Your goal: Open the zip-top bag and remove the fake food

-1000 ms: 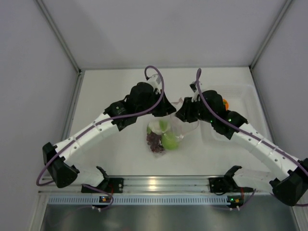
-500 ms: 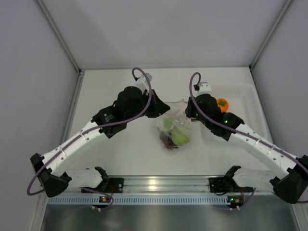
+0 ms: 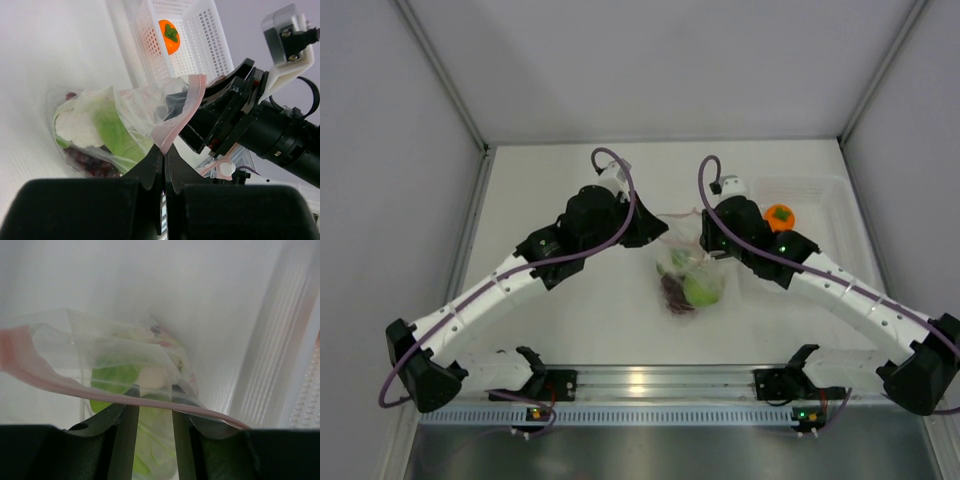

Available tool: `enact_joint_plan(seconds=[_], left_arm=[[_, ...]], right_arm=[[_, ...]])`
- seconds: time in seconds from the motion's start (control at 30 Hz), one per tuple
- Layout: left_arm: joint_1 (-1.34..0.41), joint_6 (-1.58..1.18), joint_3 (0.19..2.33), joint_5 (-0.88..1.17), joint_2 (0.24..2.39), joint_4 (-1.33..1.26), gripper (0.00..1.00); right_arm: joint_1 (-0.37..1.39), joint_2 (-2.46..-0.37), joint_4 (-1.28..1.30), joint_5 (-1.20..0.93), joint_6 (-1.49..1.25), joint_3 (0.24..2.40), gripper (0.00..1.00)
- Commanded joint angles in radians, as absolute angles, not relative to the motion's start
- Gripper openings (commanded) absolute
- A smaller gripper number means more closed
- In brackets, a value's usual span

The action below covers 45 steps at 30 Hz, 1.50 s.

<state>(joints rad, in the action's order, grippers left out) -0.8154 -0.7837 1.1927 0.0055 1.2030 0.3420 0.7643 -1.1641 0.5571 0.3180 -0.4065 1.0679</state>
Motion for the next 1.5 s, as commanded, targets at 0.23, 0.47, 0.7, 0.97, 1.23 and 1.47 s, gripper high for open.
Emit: enact_joint_plan(seconds=[0.23,0.47,0.7,0.97,1.23,1.47], left_arm=[[-0.796,-0.802,1.227,0.054,1.232,0.293,0.00],[-0.799,-0.761,1.276,0.132,1.267,0.290,0.00],[-0.799,-0.704,1.305,0.234,1.311,0.291,0.00],[-0.810,-0.709,1.335,0.281,1.362,0.290,0.00],[-0.822,-0.700,1.328,0.252,1.365,0.290,0.00],[-0.822,-0.699,1.322,0.250,1.365,0.290,0.00]], right_arm=[[0.790,-1.074,0.384,0.196,-0.478,0.890,0.36],[0.807,-1.081,0.218,0.103,-0.364,0.845,0.36],[0.807,-1.117,0.219,0.190,-0.370,0.859,0.43],[0.807,-1.160,0.147,0.169,-0.600,0.856,0.43],[0.831,-1.247,0.144,0.253,-0.663,0.876,0.46],[0.857,-1.335,0.158,0.296,-0.638,0.890,0.46]])
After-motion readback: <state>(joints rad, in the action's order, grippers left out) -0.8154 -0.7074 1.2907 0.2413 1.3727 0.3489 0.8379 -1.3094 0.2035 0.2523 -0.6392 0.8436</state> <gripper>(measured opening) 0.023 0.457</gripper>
